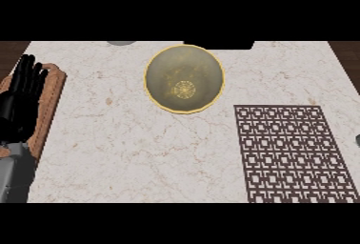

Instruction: Pick the bell pepper from the placemat and place it in the bowl

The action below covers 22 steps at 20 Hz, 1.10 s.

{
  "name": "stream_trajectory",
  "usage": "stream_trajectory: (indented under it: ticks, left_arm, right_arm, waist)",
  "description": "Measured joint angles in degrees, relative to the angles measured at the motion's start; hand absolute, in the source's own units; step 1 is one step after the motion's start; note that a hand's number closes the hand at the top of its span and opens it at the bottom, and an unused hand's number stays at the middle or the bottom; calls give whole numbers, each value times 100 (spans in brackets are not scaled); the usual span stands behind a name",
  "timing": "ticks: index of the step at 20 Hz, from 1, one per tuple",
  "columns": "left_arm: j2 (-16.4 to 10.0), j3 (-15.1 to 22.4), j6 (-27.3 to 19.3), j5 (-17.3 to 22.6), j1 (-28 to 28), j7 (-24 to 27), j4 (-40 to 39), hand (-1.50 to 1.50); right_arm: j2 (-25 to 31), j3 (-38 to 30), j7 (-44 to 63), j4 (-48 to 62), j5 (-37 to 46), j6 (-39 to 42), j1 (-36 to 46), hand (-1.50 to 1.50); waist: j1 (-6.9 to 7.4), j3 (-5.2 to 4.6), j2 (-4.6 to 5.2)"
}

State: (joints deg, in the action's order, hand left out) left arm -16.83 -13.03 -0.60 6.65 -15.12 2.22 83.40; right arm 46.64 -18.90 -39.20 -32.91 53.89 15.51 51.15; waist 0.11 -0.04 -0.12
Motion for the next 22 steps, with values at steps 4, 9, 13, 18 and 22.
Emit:
stream_trajectory:
  ticks: [4,9,13,18,22]
  left_arm:
    - [-36,-53,37,41,-1,-23,-58,0]
    - [-108,-130,55,110,39,-172,97,0]
    - [-97,-137,38,79,37,-127,54,0]
    - [-106,-144,56,75,-5,-122,30,0]
    - [-54,-120,29,61,-52,-102,5,0]
  right_arm:
    - [-200,-190,228,-395,-497,813,406,150]
    - [-639,-302,1054,-1025,-1033,1680,815,150]
    - [-1197,-279,1919,-1605,-1357,2153,1055,150]
    - [-1918,-112,3003,-2274,-1573,2424,1316,150]
    - [-2542,195,3674,-2653,-1585,2476,1394,150]
  waist:
    - [-47,-6,-30]
    - [-62,-7,-51]
    - [-76,-6,-49]
    - [-54,-6,-35]
    - [-35,-3,-24]
